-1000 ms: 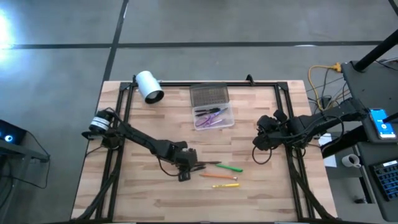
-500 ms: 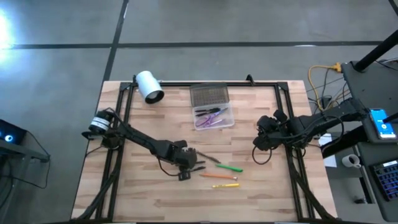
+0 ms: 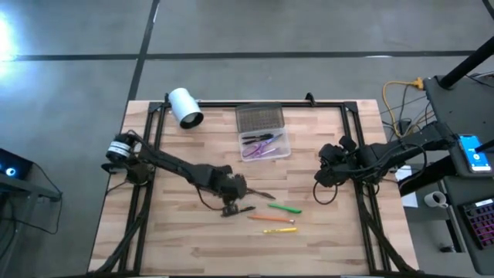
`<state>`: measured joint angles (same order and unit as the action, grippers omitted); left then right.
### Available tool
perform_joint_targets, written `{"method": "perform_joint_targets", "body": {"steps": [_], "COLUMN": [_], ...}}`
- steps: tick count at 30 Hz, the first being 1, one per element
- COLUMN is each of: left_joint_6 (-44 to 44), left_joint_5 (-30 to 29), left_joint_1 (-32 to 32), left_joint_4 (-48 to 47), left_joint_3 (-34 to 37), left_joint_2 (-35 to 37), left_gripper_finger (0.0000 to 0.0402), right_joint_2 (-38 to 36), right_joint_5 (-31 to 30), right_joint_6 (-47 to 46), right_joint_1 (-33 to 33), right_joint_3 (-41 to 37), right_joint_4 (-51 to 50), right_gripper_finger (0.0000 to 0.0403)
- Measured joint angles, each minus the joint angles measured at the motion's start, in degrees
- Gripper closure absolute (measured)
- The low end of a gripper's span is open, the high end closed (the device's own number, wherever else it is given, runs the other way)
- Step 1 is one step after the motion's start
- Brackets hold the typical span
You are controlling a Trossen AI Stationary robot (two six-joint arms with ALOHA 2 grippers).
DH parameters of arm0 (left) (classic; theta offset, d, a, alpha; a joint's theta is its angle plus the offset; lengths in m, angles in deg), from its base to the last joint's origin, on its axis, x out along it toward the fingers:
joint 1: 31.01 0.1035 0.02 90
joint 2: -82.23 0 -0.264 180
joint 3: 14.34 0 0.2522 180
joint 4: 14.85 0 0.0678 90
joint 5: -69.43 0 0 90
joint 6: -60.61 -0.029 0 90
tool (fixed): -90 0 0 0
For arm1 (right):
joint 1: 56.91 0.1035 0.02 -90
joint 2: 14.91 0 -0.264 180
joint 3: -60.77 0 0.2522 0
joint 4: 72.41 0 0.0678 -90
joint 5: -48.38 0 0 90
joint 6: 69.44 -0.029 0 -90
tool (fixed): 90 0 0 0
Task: Pick & place school supplies into a supply box
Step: Put the top black pen into the supply box
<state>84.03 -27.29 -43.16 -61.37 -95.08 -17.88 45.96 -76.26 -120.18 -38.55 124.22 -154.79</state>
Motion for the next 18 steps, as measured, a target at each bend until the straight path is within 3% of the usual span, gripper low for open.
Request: {"method": "perform_joint_targets", "body": {"steps": [9, 13, 18], "left_joint_6": [-4.5, -5.9, -7.4], "left_joint_5": [-2.5, -0.8, 4.8], "left_joint_1": [11.7, 18.0, 23.9], "left_joint_4": [0.9, 0.7, -0.2], "left_joint_3": [-7.4, -14.2, -27.8], "left_joint_2": [0.1, -4.3, -13.6], "left_gripper_finger": [0.0391, 0.0391, 0.0391], "right_joint_2": [-0.1, -0.1, -0.2], "right_joint_5": [-2.9, -3.4, -4.2], "right_joint_6": [-3.2, -4.9, -7.6], "right_joint_1": [0.0, 0.0, 0.0], "right_joint_3": [0.0, 0.0, 0.0], "right_joint_4": [0.0, -0.1, -0.2], "right_gripper_finger": [0.0266, 0.0266, 0.0266]}}
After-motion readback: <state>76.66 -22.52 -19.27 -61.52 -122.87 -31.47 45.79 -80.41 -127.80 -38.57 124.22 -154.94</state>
